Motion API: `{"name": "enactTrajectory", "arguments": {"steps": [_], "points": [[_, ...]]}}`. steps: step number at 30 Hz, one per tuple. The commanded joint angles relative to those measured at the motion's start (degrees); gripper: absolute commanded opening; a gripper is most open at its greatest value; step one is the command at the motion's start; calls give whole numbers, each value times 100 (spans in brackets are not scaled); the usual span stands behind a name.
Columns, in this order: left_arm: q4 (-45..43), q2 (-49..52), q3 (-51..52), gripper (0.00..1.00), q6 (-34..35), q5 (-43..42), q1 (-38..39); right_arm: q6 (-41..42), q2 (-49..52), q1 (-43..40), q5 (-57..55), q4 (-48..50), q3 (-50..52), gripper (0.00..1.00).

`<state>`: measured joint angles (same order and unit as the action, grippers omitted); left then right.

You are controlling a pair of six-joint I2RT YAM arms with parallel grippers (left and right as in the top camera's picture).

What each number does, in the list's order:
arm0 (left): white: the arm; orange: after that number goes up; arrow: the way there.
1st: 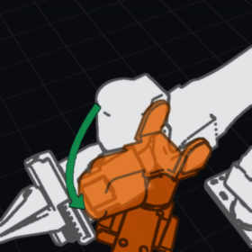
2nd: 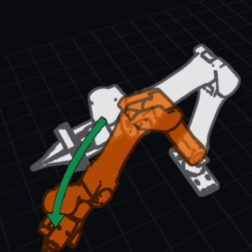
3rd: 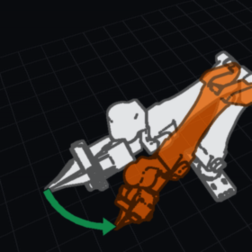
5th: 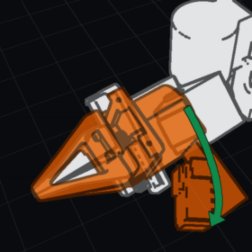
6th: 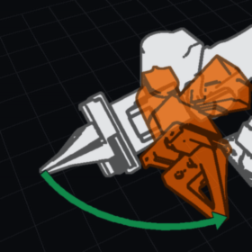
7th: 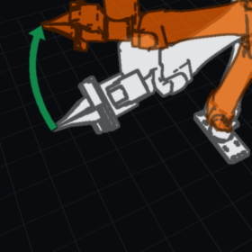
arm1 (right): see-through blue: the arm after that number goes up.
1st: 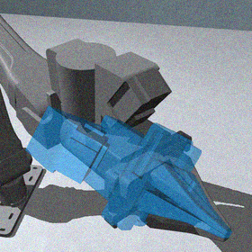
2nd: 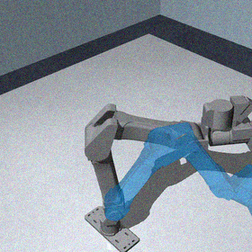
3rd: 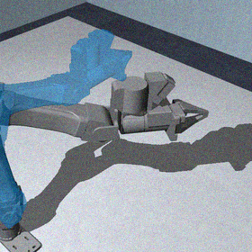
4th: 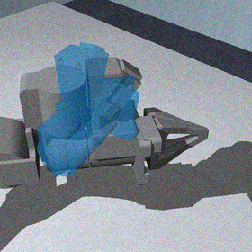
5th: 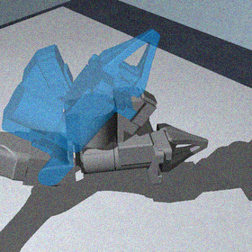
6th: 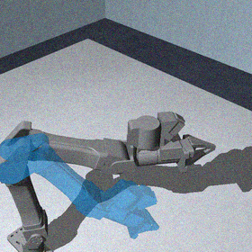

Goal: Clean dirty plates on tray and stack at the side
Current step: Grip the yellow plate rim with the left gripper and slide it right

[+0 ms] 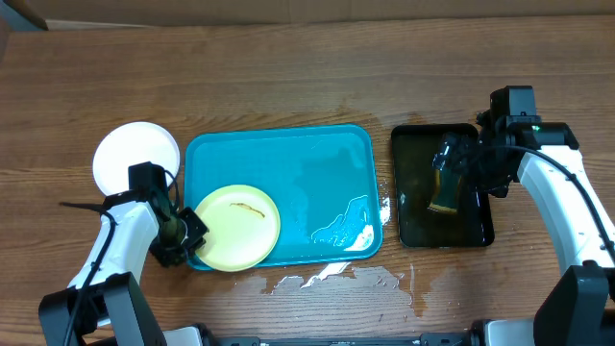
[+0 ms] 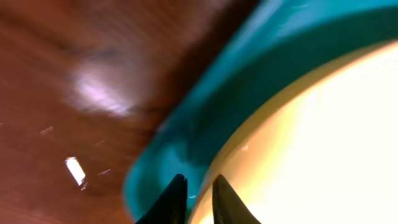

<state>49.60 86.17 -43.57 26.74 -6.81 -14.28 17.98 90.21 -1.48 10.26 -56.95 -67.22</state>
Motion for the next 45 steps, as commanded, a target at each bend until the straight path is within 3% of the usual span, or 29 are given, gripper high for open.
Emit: {"name": "enactTrajectory", "arguments": {"steps": [1,9,29,40,45], "points": [[-271,50,35,16,-496,-769,-20,7,-116,-15,11,28,-101,100],[-1119,50,35,17,-494,-828,262,7,-116,-15,11,28,-101,100],[-2092,50,31,18,-496,-841,1532,7,-116,-15,11,28,-101,100],[-2927,50,28,18,-686,-1558,1622,7,-116,-15,11,28,-101,100],[-2463,50,-566,29,-1023,-1569,1665,7,-116,-15,11,28,-101,100]]}}
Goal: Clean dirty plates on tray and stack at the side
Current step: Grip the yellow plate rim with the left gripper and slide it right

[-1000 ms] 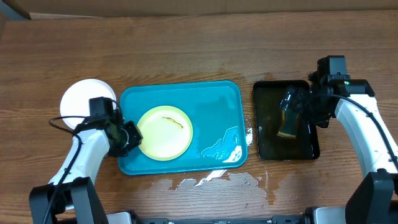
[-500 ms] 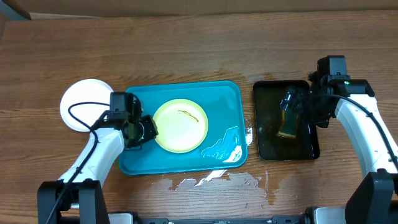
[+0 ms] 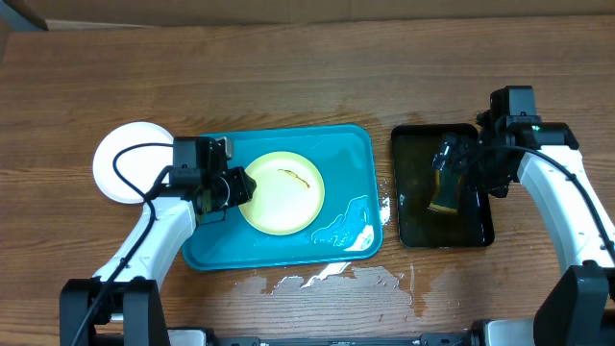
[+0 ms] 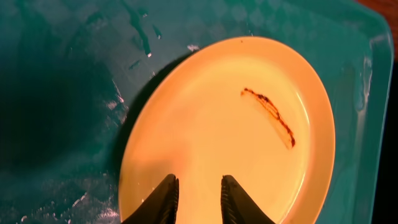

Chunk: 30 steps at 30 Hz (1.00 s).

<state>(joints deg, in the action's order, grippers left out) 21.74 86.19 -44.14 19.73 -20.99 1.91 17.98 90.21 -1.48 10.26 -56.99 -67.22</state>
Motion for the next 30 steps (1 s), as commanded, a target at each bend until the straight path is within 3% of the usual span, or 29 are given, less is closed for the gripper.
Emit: {"name": "enactTrajectory", "arguments": {"steps": [1,7,13,17,30], "points": [[660,48,-776,33,-323,-153,46,7,-116,-15,13,33,-101,100],[2221,48,-1943,45,-326,-151,48,7,-116,-15,13,33,-101,100],[2682,57,-1912,55,-326,424,70,7,-116,-15,11,33,-101,100],[2778,59,-1740,58,-323,1043,70,7,-116,-15,11,33,-101,100],[2789,70,-1598,58,87,1040,317,7,-116,-15,11,33,-101,100]]}}
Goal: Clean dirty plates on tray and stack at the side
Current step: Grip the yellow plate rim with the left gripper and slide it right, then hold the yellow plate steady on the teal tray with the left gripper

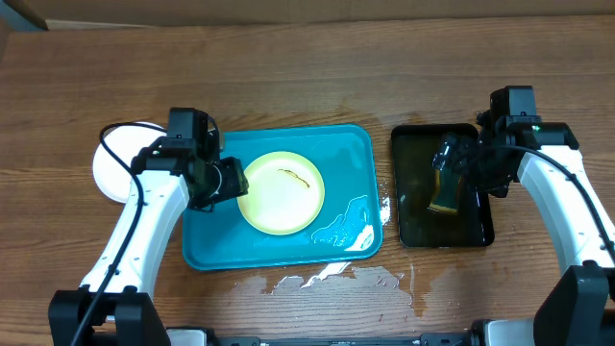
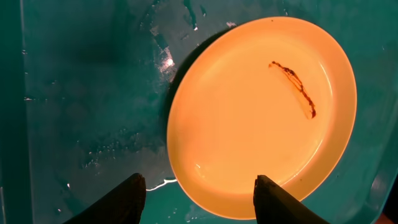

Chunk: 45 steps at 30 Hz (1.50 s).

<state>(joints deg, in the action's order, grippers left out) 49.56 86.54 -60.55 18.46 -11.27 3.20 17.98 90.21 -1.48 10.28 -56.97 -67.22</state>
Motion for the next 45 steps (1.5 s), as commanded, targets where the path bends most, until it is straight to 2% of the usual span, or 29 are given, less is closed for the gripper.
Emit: {"name": "enactTrajectory", "arguments": {"steps": [1,8,13,20,24,36,45], "points": [[20,35,44,58,238,70,256,7,-116,-15,9,31,-101,100],[138,35,48,58,348,146,876,7,-116,-15,11,31,-101,100],[195,35,48,58,625,660,1266,7,-116,-15,9,31,-101,100],[538,35,48,61,800,1469,1196,7,-116,-15,9,31,-101,100],[564,35,66,57,855,1209,1025,7,-116,-15,9,31,-101,100],[-247,35,973,40,1954,997,990,7,-116,-15,9,31,-101,100],[-894,35,1307,36,2087,680,988,7,-116,-15,9,31,-101,100]]}}
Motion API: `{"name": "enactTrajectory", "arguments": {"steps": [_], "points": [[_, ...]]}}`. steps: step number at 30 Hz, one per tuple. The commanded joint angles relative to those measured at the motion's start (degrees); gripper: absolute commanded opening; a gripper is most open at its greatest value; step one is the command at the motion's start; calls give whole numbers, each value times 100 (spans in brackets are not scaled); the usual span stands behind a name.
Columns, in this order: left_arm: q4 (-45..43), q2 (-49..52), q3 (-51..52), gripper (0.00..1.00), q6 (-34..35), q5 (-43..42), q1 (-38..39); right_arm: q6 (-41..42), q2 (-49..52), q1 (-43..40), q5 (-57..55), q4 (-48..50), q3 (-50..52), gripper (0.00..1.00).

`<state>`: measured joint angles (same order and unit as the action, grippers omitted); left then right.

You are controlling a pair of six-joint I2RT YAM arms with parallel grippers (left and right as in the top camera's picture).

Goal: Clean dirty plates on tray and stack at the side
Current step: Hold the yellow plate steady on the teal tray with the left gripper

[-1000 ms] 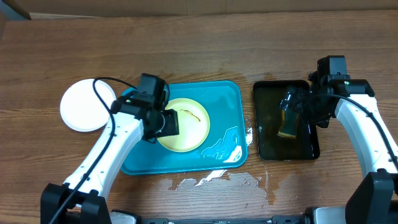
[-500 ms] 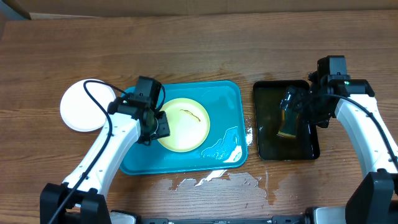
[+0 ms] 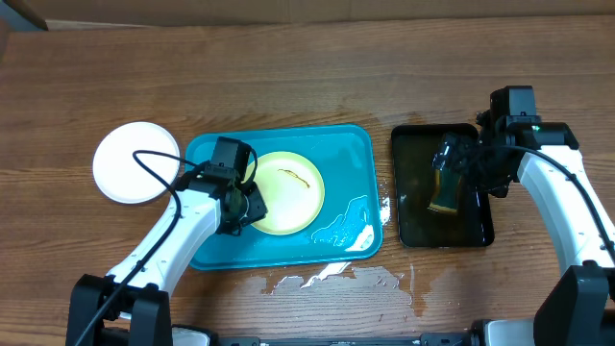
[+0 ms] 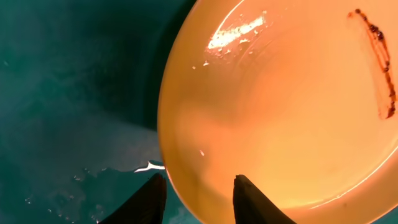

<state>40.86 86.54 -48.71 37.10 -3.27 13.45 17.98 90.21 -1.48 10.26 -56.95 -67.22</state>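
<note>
The yellow plate [image 3: 285, 192] with a brown streak [image 4: 376, 62] lies flat in the middle of the teal tray [image 3: 346, 154]. My left gripper [image 3: 244, 208] is open at the plate's front-left rim. In the left wrist view the left gripper [image 4: 199, 190] straddles that rim, one finger over the tray and the other over the plate [image 4: 280, 106]. A clean white plate [image 3: 136, 161] sits on the table left of the tray. My right gripper [image 3: 452, 159] hangs over the black tray, shut on a sponge [image 3: 445, 197].
The black tray [image 3: 415, 226] of dark water stands right of the teal tray. Water is pooled in the teal tray's front right corner [image 3: 344, 231] and spilled on the wooden table [image 3: 327, 277] in front of it.
My left gripper has moved from the plate's left edge to its front-left rim, closer to the plate. Its jaws stand narrower than before. The plate and the right arm have not moved.
First my left gripper was shut on the yellow plate's rim at the tray's front left corner. Then the plate lay in the tray's middle with the gripper at its left edge. Later the gripper stood wide open above it, and now it straddles the front-left rim.
</note>
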Motion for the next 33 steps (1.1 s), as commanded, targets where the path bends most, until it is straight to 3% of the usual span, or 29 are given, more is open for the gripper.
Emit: {"name": "enactTrajectory", "arguments": {"steps": [1,6,17,22,25,29,33], "points": [[-26,35,129,35,238,-116,-37,7,-116,-15,11,28,-101,100],[-26,35,136,30,330,-83,-37,7,-116,-15,11,28,-101,100],[-118,520,131,34,424,-243,-188,7,-116,-15,11,28,-101,100],[-129,570,131,11,313,-531,-485,7,-116,-15,11,28,-101,100],[-323,570,122,5,-122,-662,-485,7,-116,-15,11,28,-101,100],[-413,570,-59,5,-835,-702,-485,7,-116,-15,11,28,-101,100],[-472,570,-348,9,-1342,83,-485,7,-116,-15,11,28,-101,100]]}}
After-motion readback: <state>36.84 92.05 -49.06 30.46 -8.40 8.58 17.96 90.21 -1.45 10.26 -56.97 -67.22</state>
